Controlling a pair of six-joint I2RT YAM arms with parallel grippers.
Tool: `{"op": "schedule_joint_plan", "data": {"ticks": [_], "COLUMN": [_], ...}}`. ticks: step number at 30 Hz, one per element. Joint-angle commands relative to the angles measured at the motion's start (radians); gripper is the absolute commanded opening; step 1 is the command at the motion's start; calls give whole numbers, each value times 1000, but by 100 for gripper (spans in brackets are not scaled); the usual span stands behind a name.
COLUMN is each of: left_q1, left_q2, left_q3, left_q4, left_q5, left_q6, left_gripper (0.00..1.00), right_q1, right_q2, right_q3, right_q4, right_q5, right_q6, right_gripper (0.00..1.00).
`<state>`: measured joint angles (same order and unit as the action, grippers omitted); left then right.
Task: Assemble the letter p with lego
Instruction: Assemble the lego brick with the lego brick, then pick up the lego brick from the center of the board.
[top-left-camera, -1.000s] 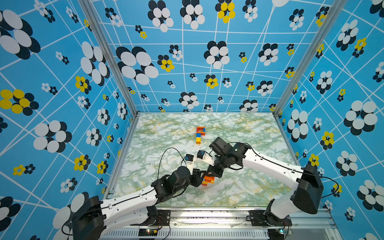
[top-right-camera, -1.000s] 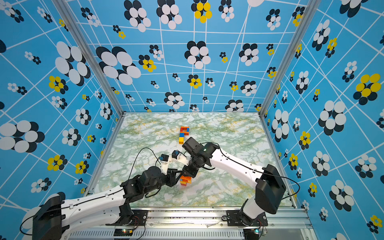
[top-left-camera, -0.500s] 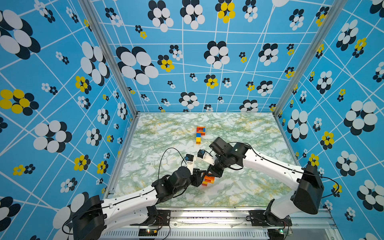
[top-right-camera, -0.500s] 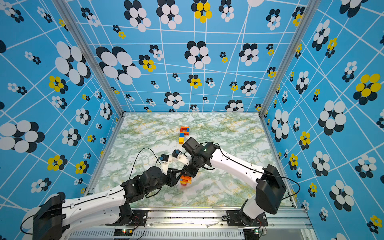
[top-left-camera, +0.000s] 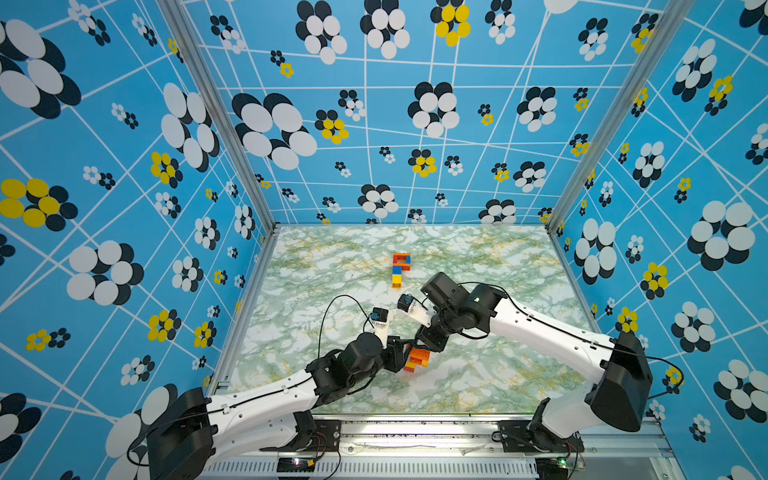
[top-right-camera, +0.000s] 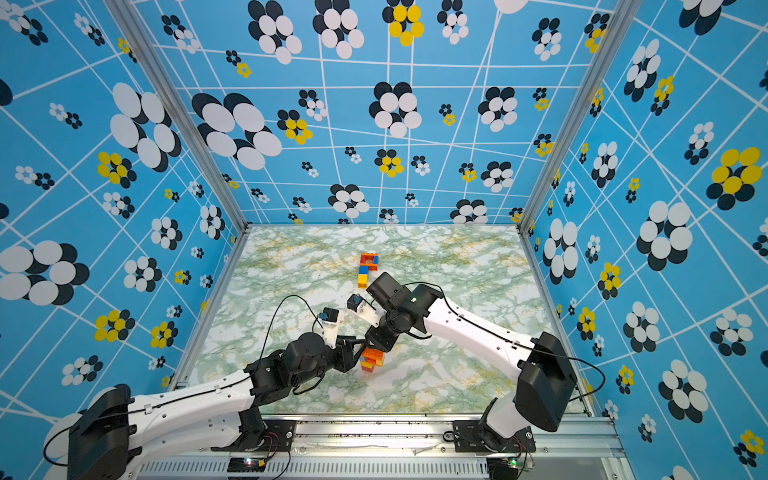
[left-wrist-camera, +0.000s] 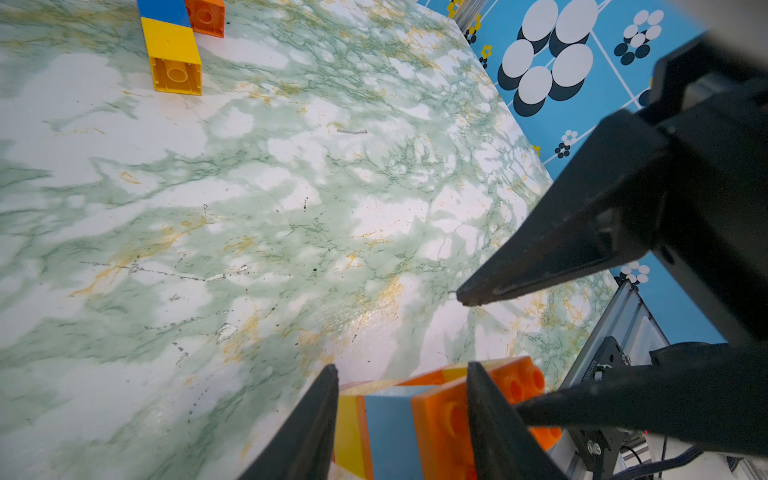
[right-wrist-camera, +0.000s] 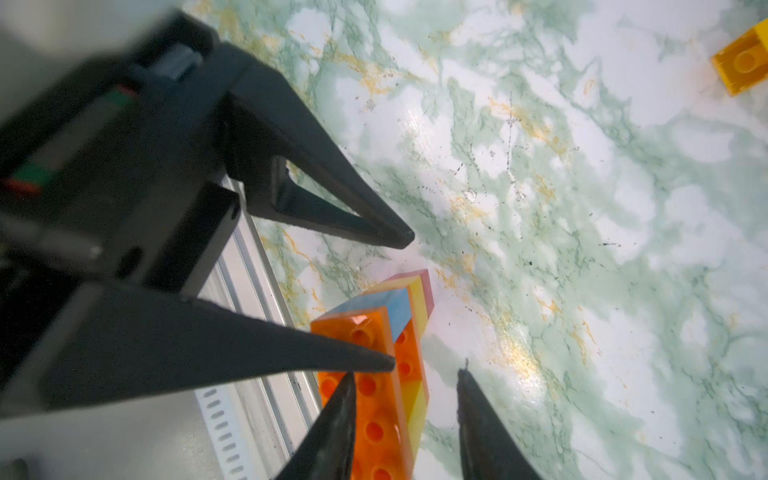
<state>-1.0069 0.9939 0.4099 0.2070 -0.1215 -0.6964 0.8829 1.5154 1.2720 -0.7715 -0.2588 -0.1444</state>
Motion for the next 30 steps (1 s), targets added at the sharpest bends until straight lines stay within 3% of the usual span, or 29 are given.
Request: {"op": "schedule_joint_plan", "data": {"ticks": [1, 13, 22, 30], "left_q1": [-10, -11, -10, -11], "left_q2": [32, 34, 48, 56], "left_q3": [-39, -44, -49, -57], "left_q4": [-165, -163, -152, -140], "left_q5": [-4, -13, -21, -21], "left_q6": [24, 22, 17, 7], "left_gripper": [51, 51, 52, 52], "right_q1": [-5, 2, 114, 176], "right_q2": [-38, -121, -234, -270], "right_q3": [-4, -104, -237, -307], "right_q4": [17, 61, 158, 215], "right_q5": [5, -10, 139, 271], "right_q6": [18, 39, 119, 199], "right_gripper": [42, 45, 55, 56]}}
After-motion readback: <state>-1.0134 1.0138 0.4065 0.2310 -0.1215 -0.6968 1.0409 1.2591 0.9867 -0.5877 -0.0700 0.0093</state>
